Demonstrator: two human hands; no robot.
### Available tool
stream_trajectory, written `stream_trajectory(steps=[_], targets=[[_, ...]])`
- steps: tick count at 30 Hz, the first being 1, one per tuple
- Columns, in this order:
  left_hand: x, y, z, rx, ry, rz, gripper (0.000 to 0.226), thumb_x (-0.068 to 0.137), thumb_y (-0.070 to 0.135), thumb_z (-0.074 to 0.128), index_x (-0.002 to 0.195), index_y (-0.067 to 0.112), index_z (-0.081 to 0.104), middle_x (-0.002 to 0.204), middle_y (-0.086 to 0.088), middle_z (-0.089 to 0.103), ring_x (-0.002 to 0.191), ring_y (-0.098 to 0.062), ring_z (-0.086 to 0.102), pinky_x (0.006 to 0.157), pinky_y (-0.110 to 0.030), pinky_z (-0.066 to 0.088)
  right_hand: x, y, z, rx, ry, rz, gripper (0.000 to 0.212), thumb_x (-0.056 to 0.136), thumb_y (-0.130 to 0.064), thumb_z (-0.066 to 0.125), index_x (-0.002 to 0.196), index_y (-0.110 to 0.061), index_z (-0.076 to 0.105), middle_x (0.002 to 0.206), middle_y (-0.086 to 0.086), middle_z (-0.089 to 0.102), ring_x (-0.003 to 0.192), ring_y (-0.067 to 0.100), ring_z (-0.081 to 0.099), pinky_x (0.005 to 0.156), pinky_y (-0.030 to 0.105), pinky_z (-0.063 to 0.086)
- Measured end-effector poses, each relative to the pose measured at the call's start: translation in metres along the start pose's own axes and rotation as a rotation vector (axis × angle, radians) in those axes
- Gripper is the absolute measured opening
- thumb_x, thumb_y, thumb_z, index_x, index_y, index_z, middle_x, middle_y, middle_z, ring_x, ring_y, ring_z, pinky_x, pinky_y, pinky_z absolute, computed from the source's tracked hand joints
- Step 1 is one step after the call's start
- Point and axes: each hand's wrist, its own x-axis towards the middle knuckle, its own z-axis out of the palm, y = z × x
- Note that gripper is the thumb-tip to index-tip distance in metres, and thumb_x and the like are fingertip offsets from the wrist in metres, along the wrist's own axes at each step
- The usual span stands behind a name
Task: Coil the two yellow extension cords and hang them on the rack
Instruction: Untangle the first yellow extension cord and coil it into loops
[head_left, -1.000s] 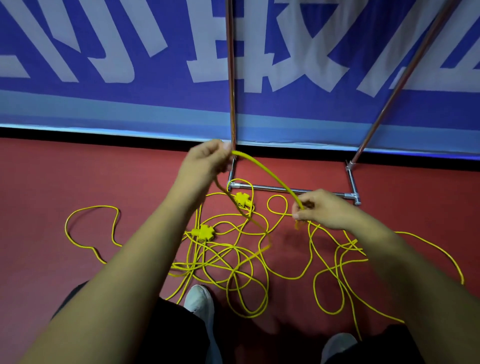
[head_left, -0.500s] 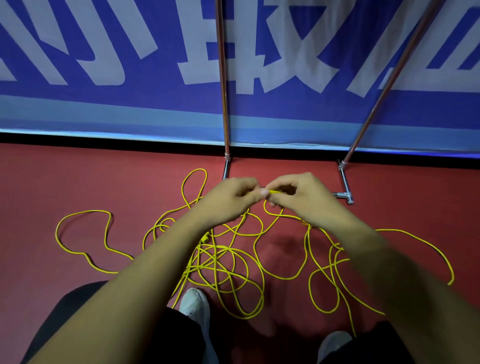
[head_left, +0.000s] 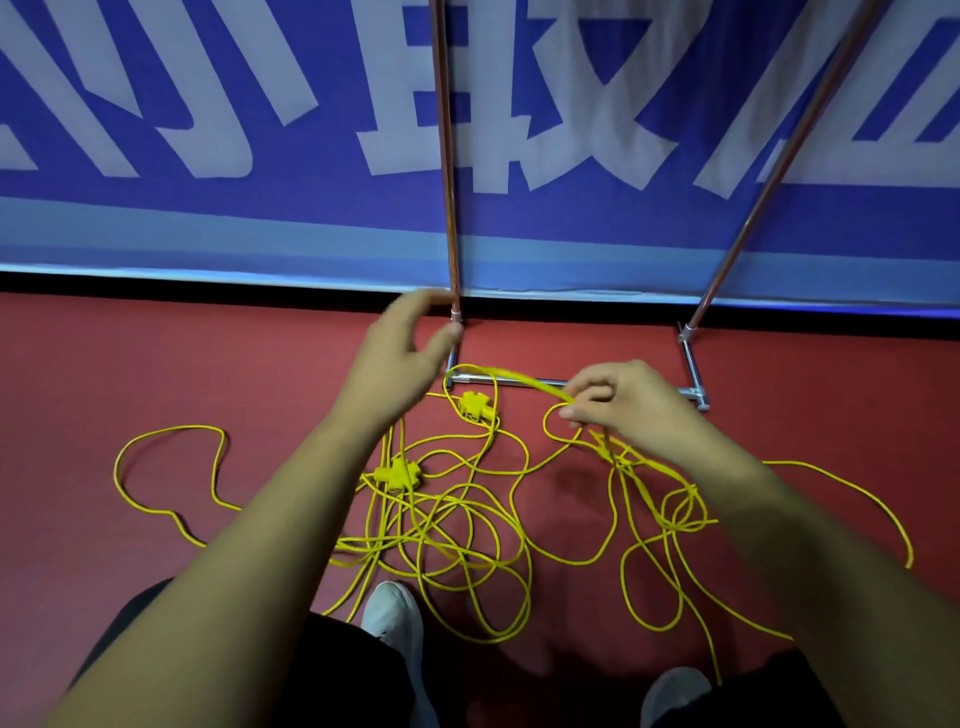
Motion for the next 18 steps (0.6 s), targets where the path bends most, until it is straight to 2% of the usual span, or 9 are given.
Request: stream_trajectory(steps=[3, 5, 7, 9, 11, 14, 16, 17, 18], targets=[[-0.012, 0.022, 0.023, -0.155, -0.311, 0.070, 0.042, 0.091, 0.049, 0.051, 0.117, 0.017, 0.062, 0.116, 0.006, 0.067, 0.111, -0.001, 0.059, 0.097, -0.019, 0.043, -0.007, -0.034, 0.010, 0.087, -0.016, -0.133, 0.005, 0.082, -0.006, 0.074, 0.086, -0.006, 0.071, 0.061, 0.001, 0.067, 0.054, 0.002, 0.056, 0.056, 0.015, 0.042], [-0.018, 0.028, 0.033, -0.168, -0.473, 0.054, 0.042, 0.090, 0.055, 0.048, 0.100, 0.017, 0.063, 0.091, 0.004, 0.070, 0.088, -0.007, 0.066, 0.083, -0.029, 0.050, -0.008, -0.042, 0.010, 0.171, 0.011, -0.163, 0.004, 0.084, -0.003, 0.071, 0.086, -0.005, 0.071, 0.062, 0.004, 0.066, 0.057, 0.006, 0.056, 0.057, 0.019, 0.042], [-0.018, 0.028, 0.034, -0.154, -0.509, 0.025, 0.033, 0.091, 0.050, 0.048, 0.081, 0.020, 0.060, 0.067, 0.003, 0.062, 0.065, -0.017, 0.061, 0.066, -0.034, 0.047, -0.006, -0.037, 0.006, 0.262, 0.031, -0.155, 0.005, 0.084, -0.005, 0.072, 0.085, -0.009, 0.069, 0.063, 0.009, 0.065, 0.060, 0.011, 0.057, 0.060, 0.024, 0.043], [-0.017, 0.028, 0.030, -0.249, -0.456, 0.011, 0.028, 0.092, 0.040, 0.049, 0.072, 0.021, 0.056, 0.061, 0.000, 0.055, 0.059, -0.017, 0.051, 0.061, -0.032, 0.039, -0.001, -0.021, 0.003, 0.230, -0.027, -0.162, 0.008, 0.085, -0.010, 0.073, 0.083, -0.014, 0.066, 0.066, 0.016, 0.066, 0.063, 0.013, 0.058, 0.062, 0.025, 0.045], [-0.016, 0.029, 0.024, -0.400, -0.338, 0.002, 0.028, 0.092, 0.034, 0.050, 0.071, 0.016, 0.056, 0.061, -0.002, 0.053, 0.059, -0.015, 0.048, 0.062, -0.030, 0.036, 0.006, 0.007, 0.003, 0.061, -0.126, -0.131, 0.010, 0.086, -0.013, 0.072, 0.079, -0.016, 0.065, 0.069, 0.017, 0.064, 0.066, 0.014, 0.055, 0.065, 0.030, 0.044], [-0.009, 0.028, 0.007, -0.632, -0.075, -0.078, 0.028, 0.093, 0.024, 0.048, 0.068, 0.020, 0.058, 0.058, 0.004, 0.052, 0.056, -0.011, 0.044, 0.058, -0.024, 0.033, 0.010, 0.069, -0.003, -0.249, -0.273, 0.089, 0.024, 0.084, -0.010, 0.072, 0.068, -0.024, 0.062, 0.068, 0.010, 0.062, 0.068, 0.012, 0.050, 0.071, 0.037, 0.046], [-0.003, 0.020, -0.007, -0.738, 0.089, -0.157, 0.035, 0.093, 0.019, 0.047, 0.062, 0.024, 0.061, 0.056, 0.009, 0.052, 0.057, -0.013, 0.043, 0.061, -0.029, 0.032, 0.007, 0.100, -0.010, -0.338, -0.294, 0.238, 0.026, 0.084, -0.009, 0.071, 0.064, -0.025, 0.064, 0.079, 0.020, 0.069, 0.071, 0.015, 0.053, 0.076, 0.044, 0.050], [0.001, 0.011, -0.012, -0.686, 0.156, -0.186, 0.034, 0.094, 0.020, 0.047, 0.064, 0.024, 0.062, 0.058, 0.010, 0.053, 0.059, -0.014, 0.045, 0.062, -0.031, 0.034, 0.007, 0.105, -0.012, -0.309, -0.249, 0.265, 0.024, 0.085, -0.011, 0.070, 0.064, -0.023, 0.067, 0.081, 0.023, 0.070, 0.070, 0.017, 0.052, 0.073, 0.044, 0.048], [0.004, 0.001, -0.016, -0.538, 0.205, -0.208, 0.028, 0.094, 0.022, 0.048, 0.072, 0.024, 0.064, 0.064, 0.008, 0.058, 0.065, -0.015, 0.050, 0.066, -0.031, 0.037, 0.007, 0.101, -0.013, -0.240, -0.180, 0.256, 0.021, 0.087, -0.012, 0.070, 0.067, -0.020, 0.069, 0.079, 0.022, 0.070, 0.069, 0.017, 0.051, 0.069, 0.037, 0.044]])
